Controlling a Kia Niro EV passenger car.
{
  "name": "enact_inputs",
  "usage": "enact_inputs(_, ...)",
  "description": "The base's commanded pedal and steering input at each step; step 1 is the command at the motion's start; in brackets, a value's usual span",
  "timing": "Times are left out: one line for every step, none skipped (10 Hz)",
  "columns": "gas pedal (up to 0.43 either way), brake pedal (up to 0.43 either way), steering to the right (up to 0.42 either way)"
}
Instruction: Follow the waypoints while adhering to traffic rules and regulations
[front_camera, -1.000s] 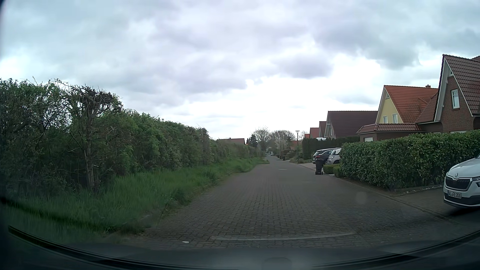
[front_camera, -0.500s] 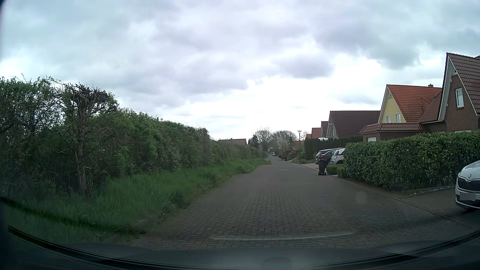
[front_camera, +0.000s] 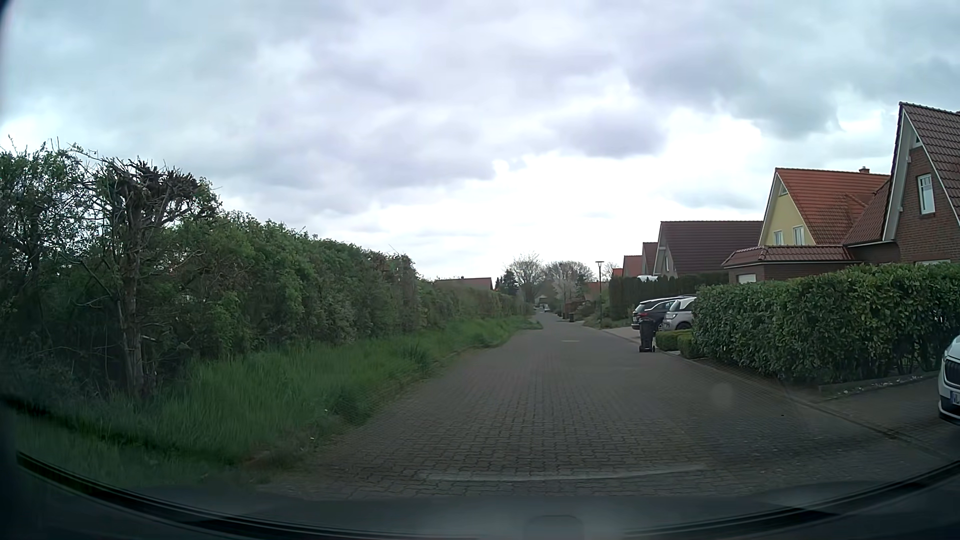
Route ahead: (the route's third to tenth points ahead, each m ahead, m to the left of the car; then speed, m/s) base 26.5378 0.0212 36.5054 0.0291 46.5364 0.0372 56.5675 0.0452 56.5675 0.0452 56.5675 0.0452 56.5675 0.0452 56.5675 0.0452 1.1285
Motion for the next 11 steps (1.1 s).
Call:
enact_inputs(0.028,0.0,0.063)
enact_inputs(0.067,0.006,0.073)
enact_inputs(0.079,0.006,0.073)
enact_inputs(0.13,0.0,0.075)
enact_inputs(0.15,0.0,0.078)
enact_inputs(0.15,0.0,0.078)
enact_inputs(0.15,0.006,0.078)
enact_inputs(0.15,0.006,0.078)
enact_inputs(0.15,0.006,0.078)
enact_inputs(0.157,0.006,0.079)
enact_inputs(0.197,0.006,0.081)
